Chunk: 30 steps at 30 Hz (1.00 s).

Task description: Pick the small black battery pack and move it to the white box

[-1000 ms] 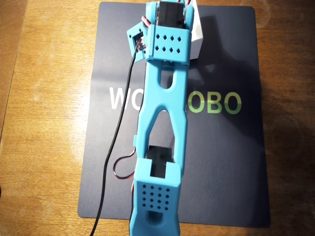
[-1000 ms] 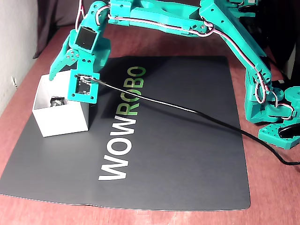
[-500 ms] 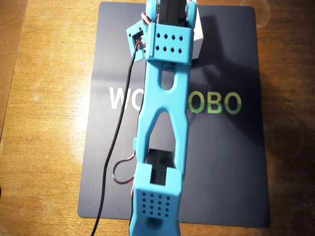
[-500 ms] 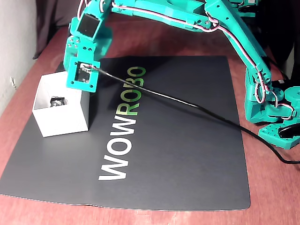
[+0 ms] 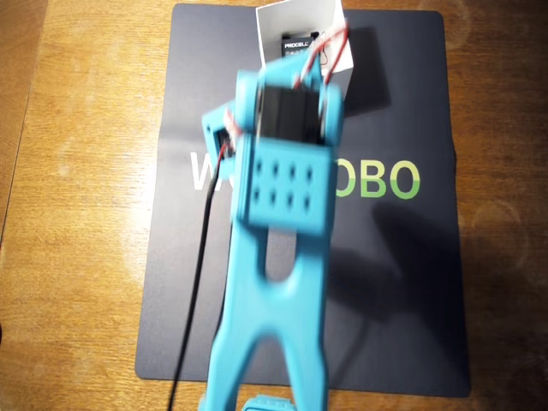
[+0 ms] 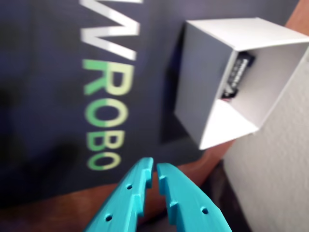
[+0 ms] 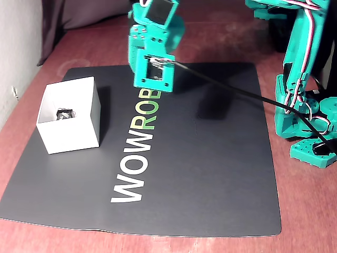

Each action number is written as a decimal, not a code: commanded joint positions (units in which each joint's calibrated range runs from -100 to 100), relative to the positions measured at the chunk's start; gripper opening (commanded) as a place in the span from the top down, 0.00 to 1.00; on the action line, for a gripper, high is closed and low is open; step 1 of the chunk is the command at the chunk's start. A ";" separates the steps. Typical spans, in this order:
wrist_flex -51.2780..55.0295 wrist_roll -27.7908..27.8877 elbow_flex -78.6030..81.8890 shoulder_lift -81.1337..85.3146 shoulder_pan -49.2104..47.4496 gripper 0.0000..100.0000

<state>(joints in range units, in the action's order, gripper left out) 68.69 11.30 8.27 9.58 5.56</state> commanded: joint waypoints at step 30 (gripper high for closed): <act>7.21 -0.24 78.94 89.46 7.52 0.99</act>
<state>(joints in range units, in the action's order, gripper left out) 75.32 11.30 87.09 98.90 12.73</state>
